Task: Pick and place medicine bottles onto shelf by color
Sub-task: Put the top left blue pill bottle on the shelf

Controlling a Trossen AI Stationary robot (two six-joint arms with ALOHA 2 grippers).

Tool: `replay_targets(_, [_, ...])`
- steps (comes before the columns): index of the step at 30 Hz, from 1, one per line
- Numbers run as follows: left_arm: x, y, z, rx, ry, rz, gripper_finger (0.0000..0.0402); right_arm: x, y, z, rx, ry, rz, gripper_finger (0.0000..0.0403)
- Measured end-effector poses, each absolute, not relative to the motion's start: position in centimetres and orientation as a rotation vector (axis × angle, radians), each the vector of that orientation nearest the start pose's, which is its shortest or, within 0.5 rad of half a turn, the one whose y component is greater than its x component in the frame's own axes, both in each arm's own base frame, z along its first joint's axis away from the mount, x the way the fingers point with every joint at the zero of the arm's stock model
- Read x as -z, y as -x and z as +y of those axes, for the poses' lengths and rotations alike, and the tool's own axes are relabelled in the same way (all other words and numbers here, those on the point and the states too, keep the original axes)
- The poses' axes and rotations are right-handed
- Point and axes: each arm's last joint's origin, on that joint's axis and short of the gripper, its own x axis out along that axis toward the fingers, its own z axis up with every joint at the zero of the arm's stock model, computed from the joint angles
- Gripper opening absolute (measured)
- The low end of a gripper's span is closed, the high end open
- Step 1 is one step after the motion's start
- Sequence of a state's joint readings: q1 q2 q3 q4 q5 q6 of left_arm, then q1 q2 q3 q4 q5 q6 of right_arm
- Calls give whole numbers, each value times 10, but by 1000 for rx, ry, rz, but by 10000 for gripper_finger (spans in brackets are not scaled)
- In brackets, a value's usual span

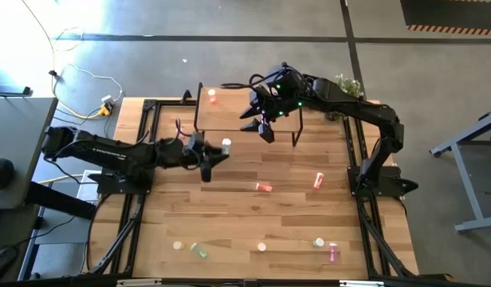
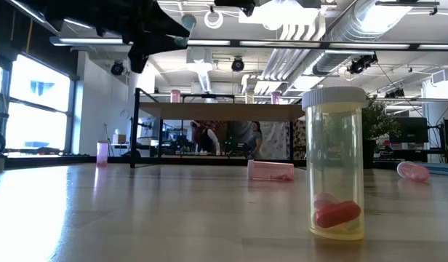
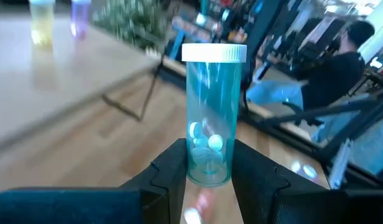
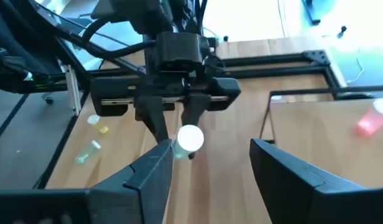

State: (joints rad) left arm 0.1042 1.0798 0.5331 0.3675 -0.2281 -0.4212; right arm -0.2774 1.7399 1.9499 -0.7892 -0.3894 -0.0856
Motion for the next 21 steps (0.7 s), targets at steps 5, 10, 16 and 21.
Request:
replay_targets(5, [-249, -226, 50, -396, 325, 52, 102, -411, -374, -99, -147, -110, 524, 209])
replay_targets(10, [-253, -223, 65, -430, 292, 18, 102, -402, -385, -109, -135, -106, 511, 209])
replay_targets(16, [-253, -219, 77, -475, 263, 15, 102, -397, -395, -119, -116, -94, 458, 209])
replay_targets(21, [-253, -217, 82, -485, 261, 15, 102, -387, -407, -124, -107, -105, 443, 209])
